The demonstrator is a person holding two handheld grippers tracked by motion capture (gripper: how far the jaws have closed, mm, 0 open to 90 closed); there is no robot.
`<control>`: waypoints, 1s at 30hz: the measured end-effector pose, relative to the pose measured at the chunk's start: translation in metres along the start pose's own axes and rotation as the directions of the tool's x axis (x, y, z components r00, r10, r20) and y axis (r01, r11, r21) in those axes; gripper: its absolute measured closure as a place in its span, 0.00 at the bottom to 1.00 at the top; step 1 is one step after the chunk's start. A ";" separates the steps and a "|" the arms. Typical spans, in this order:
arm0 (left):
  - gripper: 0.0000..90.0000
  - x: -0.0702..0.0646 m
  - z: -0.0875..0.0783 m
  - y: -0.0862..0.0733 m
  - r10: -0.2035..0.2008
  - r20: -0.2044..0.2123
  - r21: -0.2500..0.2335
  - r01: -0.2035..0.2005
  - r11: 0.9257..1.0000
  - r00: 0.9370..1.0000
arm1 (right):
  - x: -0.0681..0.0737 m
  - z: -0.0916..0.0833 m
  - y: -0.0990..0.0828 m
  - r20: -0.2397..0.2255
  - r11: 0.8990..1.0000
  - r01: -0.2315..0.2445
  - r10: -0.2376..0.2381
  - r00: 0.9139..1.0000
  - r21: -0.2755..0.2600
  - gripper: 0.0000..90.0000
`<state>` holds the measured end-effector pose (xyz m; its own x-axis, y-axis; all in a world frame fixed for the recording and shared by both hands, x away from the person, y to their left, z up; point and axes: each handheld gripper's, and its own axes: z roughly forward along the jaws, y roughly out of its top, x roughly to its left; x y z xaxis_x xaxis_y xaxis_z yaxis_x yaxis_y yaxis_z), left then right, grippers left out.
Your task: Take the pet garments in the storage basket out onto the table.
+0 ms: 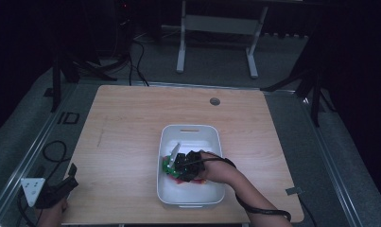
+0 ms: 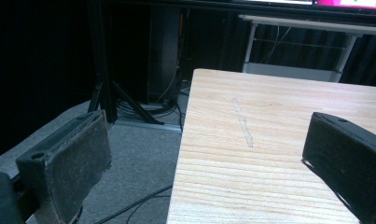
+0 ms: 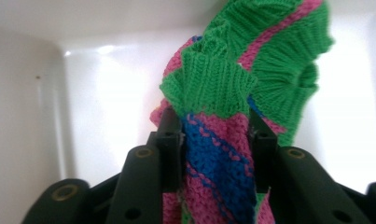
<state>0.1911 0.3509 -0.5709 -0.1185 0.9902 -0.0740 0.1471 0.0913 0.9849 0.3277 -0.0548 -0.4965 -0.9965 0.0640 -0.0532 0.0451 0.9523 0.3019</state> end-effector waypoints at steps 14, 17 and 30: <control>0.01 0.000 0.001 0.000 0.001 -0.003 0.002 -0.001 1.000 1.000 | -0.001 -0.077 0.000 0.050 0.993 0.005 0.000 0.999 -0.117 0.76; 0.01 -0.001 0.001 0.000 -0.003 -0.004 0.000 0.003 1.000 1.000 | -0.001 -0.093 0.002 0.067 0.990 0.007 0.002 0.998 -0.138 0.76; 0.02 -0.001 0.001 0.000 -0.001 -0.008 -0.002 0.001 1.000 1.000 | -0.010 -0.148 -0.010 0.131 0.974 -0.003 0.034 0.991 -0.228 0.76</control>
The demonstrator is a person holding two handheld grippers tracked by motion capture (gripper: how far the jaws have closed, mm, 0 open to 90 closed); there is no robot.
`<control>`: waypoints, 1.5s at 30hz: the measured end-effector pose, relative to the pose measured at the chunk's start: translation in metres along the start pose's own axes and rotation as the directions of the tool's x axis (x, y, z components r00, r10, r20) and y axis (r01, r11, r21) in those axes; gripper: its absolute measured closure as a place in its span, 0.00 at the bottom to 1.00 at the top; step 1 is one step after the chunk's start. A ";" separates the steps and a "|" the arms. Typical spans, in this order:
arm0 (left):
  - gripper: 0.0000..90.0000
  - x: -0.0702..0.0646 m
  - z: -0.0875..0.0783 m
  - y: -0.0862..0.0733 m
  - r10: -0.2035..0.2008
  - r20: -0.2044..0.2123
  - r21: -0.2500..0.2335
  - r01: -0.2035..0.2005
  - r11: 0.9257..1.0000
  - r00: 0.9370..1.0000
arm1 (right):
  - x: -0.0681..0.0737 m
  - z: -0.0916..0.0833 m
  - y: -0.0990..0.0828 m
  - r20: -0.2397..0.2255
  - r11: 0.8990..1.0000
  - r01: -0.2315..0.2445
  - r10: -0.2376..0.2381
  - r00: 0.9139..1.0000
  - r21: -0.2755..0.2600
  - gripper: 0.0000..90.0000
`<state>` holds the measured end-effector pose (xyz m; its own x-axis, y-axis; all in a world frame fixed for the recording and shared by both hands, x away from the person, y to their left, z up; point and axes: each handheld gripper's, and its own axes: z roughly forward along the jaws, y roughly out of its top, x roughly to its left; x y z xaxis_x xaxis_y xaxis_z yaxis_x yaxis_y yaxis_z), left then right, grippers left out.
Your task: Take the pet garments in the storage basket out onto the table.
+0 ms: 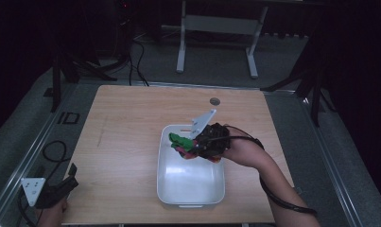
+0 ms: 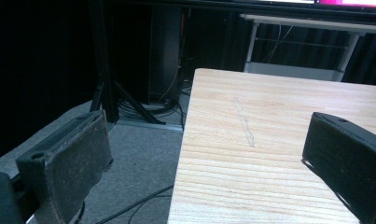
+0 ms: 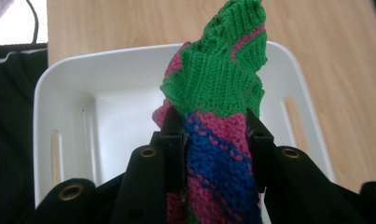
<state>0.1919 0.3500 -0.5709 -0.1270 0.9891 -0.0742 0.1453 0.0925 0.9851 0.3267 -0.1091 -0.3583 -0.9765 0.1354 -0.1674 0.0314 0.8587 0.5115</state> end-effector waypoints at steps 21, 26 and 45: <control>0.02 -0.001 0.000 0.000 0.009 -0.006 -0.002 -0.009 1.000 1.000 | -0.040 -0.073 -0.085 0.168 0.981 -0.179 0.189 0.967 -0.075 0.76; 0.01 -0.001 0.000 0.000 0.008 -0.008 -0.002 -0.008 1.000 1.000 | -0.049 -0.089 -0.116 0.203 0.964 -0.247 0.262 0.943 -0.095 0.76; 0.02 -0.001 0.000 0.000 0.010 -0.004 0.000 -0.010 1.000 1.000 | -0.066 -0.013 -0.179 0.229 0.905 -0.411 0.426 0.875 -0.112 0.76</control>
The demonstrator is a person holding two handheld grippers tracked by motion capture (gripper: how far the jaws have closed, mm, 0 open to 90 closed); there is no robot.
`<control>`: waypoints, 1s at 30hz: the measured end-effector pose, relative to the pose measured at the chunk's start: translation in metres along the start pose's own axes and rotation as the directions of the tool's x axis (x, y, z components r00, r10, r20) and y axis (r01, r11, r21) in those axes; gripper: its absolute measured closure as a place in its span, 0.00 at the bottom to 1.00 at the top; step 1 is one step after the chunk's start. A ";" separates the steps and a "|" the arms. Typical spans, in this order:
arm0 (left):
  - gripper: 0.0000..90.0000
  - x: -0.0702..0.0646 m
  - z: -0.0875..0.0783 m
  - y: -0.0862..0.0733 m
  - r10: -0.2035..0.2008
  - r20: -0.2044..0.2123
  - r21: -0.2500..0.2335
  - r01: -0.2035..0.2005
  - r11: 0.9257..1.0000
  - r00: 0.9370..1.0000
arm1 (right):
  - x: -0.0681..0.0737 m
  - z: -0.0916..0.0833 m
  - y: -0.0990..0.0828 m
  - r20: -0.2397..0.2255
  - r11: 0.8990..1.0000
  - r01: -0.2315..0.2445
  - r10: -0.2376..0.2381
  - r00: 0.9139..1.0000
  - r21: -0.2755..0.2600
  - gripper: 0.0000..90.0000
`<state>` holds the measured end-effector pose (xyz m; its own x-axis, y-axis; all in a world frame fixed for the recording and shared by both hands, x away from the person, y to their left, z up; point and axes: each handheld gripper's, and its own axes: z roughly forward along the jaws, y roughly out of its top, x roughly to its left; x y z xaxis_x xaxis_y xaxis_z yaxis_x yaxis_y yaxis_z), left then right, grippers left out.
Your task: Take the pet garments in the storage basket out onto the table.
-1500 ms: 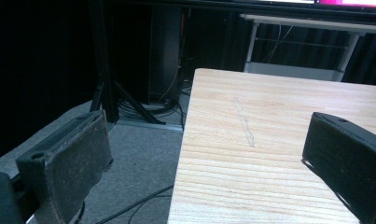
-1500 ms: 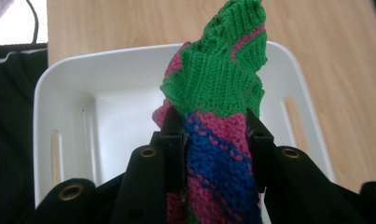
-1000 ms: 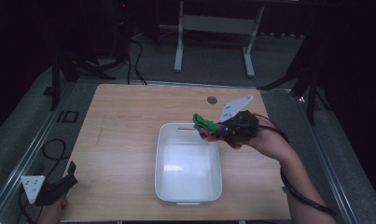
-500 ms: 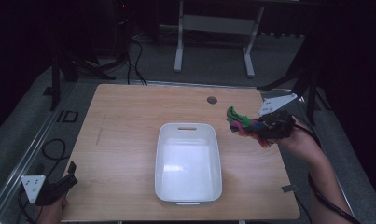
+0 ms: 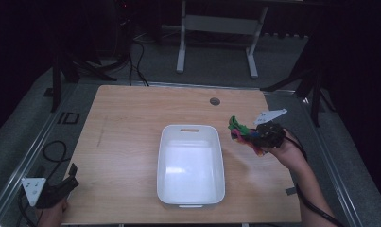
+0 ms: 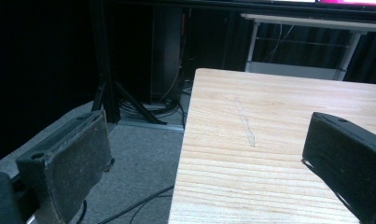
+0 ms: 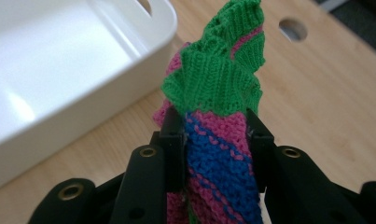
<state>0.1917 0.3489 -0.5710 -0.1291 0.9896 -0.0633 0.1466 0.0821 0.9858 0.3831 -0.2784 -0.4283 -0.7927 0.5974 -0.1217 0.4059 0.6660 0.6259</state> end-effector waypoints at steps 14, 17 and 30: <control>0.02 0.000 0.000 0.000 0.005 0.000 -0.001 -0.005 1.000 1.000 | -0.011 0.067 -0.039 0.031 0.991 -0.128 0.127 0.991 0.027 0.76; 0.02 -0.001 0.000 0.000 0.006 -0.002 -0.001 -0.006 1.000 1.000 | -0.007 0.077 -0.042 0.013 0.990 -0.131 0.130 0.991 0.059 0.75; 0.02 -0.001 0.000 0.000 0.006 -0.002 -0.001 -0.006 1.000 1.000 | 0.002 0.087 -0.037 0.015 0.987 -0.135 0.134 0.991 0.091 0.55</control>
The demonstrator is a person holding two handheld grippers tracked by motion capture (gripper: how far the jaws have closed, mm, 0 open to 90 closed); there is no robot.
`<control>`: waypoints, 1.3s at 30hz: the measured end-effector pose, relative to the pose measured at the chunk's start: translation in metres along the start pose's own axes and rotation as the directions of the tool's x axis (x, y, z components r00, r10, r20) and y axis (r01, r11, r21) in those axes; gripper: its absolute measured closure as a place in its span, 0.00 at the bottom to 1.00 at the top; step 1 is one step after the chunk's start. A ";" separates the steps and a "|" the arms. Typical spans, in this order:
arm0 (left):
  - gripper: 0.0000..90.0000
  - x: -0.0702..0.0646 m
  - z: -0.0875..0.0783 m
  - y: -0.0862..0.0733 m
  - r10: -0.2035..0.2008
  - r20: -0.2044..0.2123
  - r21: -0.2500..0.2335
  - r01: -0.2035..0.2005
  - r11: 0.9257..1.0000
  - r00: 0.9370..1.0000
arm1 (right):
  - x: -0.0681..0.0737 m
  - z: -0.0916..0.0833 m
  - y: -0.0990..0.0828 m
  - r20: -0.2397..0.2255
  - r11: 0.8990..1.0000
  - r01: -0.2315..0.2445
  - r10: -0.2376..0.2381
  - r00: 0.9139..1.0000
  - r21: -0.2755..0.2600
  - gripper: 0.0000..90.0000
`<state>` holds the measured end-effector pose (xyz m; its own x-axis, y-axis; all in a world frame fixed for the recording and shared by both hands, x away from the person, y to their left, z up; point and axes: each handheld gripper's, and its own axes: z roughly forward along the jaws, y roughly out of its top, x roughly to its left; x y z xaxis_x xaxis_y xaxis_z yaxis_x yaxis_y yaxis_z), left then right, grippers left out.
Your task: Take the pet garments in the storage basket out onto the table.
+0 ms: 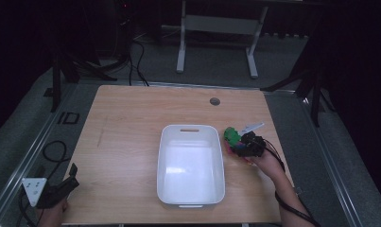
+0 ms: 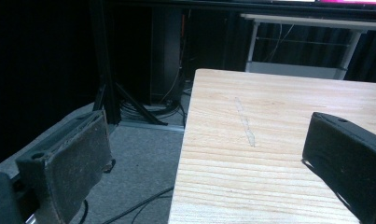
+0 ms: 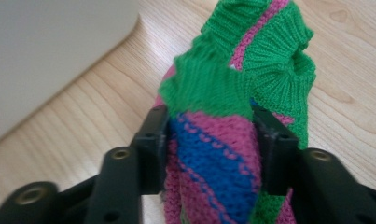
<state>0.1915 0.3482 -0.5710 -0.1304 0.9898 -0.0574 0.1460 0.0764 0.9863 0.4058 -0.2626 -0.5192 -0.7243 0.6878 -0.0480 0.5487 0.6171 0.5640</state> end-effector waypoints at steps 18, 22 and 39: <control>0.02 0.000 0.000 0.000 0.003 -0.001 -0.002 -0.003 1.000 1.000 | -0.010 -0.072 -0.036 -0.026 0.980 -0.102 0.099 0.995 -0.173 0.15; 0.01 0.000 0.000 0.000 0.000 -0.001 -0.001 0.000 1.000 1.000 | -0.018 -0.076 -0.061 -0.057 0.973 -0.146 0.138 0.989 -0.181 0.16; 0.02 0.000 0.000 0.000 0.004 -0.001 -0.005 -0.004 1.000 1.000 | -0.011 -0.080 -0.154 0.133 0.894 -0.268 0.333 0.933 -0.359 0.15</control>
<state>0.1912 0.3477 -0.5712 -0.1310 0.9899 -0.0536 0.1412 0.0722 0.9873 0.2961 -0.3957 -0.5392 -0.4379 0.8984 0.0338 0.5346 0.2300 0.8132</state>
